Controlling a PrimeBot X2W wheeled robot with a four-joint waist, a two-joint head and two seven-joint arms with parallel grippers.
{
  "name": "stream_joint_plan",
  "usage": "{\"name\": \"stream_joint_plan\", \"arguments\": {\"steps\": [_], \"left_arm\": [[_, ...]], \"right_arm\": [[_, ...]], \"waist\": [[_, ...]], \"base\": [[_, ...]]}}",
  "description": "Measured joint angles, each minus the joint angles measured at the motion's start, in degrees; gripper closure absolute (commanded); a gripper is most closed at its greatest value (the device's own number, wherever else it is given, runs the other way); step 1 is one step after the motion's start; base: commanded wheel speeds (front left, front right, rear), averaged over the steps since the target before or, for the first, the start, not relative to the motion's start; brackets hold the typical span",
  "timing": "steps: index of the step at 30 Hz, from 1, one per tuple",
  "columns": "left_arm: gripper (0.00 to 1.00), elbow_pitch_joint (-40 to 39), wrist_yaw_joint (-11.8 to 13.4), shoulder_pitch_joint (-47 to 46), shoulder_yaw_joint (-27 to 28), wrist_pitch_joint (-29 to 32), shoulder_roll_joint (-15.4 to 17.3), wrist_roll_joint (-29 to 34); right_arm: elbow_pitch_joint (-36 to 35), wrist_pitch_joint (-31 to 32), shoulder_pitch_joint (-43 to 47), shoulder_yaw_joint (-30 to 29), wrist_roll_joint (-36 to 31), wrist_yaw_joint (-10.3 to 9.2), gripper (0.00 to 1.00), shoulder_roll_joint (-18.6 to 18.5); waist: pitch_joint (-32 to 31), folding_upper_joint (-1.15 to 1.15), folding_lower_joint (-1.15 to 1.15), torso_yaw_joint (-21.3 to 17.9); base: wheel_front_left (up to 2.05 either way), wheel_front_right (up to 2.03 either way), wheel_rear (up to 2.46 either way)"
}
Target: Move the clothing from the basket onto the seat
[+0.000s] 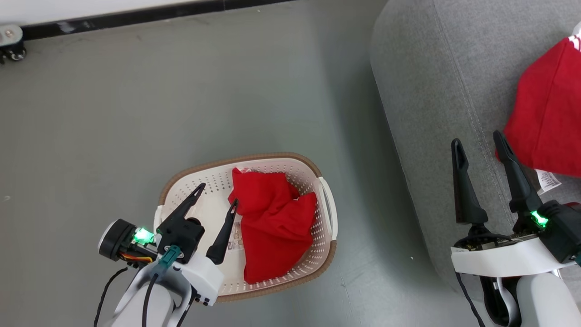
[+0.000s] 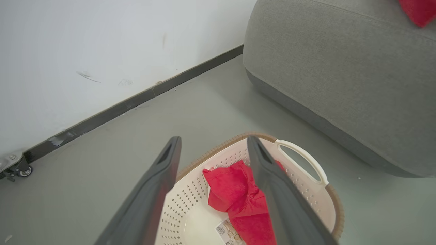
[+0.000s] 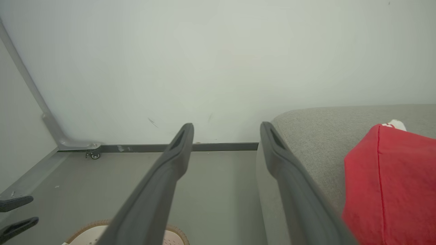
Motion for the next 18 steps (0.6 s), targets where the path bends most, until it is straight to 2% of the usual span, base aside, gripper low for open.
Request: {"name": "stream_joint_plan", "arguments": {"steps": [18], "left_arm": [[0.0,9.2,-2.0,-5.5,-2.5,1.5,0.0,2.4]], "right_arm": [[0.0,-1.5,-4.4,0.3,0.1,0.0,0.0,0.0]], "waist": [[6.5,0.0,0.0,-3.6]], "base": [[0.0,0.0,0.0]]}}
